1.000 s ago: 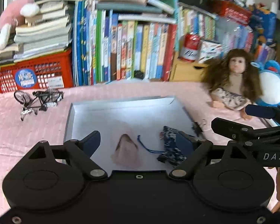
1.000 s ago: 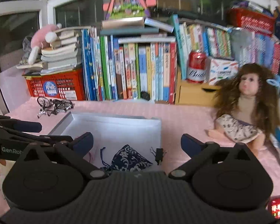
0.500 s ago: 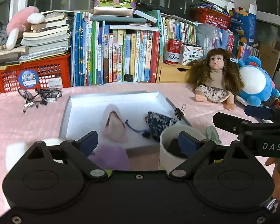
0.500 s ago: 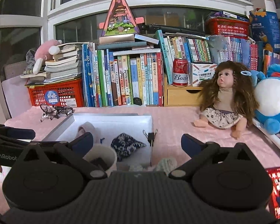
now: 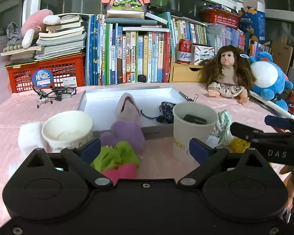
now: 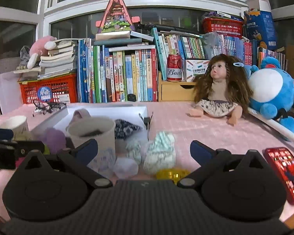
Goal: Organize soft objects
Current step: 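Move the left tool to the pink-green plush while the right tool approaches the gold sequin pouch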
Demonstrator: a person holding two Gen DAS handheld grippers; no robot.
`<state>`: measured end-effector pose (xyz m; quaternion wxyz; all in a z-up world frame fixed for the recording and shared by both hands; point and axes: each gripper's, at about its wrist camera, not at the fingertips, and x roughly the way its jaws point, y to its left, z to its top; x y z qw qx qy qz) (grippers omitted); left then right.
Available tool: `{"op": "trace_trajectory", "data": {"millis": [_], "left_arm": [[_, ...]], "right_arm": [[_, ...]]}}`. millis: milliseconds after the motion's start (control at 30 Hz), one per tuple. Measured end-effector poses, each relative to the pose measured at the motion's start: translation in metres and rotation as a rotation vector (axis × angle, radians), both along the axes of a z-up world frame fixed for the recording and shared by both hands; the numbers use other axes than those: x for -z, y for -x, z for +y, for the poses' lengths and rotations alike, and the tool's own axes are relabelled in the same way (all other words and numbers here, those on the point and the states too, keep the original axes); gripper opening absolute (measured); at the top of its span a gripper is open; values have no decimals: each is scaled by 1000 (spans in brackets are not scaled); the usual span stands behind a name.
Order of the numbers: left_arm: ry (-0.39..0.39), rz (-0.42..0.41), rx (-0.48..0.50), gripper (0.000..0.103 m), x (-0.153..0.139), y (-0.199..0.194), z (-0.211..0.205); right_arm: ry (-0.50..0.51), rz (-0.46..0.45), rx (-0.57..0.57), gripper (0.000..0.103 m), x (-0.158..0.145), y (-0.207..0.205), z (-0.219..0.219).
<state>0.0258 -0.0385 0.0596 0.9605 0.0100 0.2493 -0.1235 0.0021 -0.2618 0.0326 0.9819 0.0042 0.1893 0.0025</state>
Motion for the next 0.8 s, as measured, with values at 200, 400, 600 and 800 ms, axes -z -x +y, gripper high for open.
{"op": "trace_trajectory", "data": {"millis": [200,400,600,800], "left_arm": [[21,-35,-31,100,14,15,11],[-21,-33,-53,100,25,19,13],[-43,-5,-84,100,39,15,11],[-39,32,-110,99,48,4,7]], "right_arm": [[13,16,27,103,20,12,0],[30,56,72,103,34,12,-7],[20,77,114,103,44,14,-14],[7,94,143,103,48,14,-19]]}}
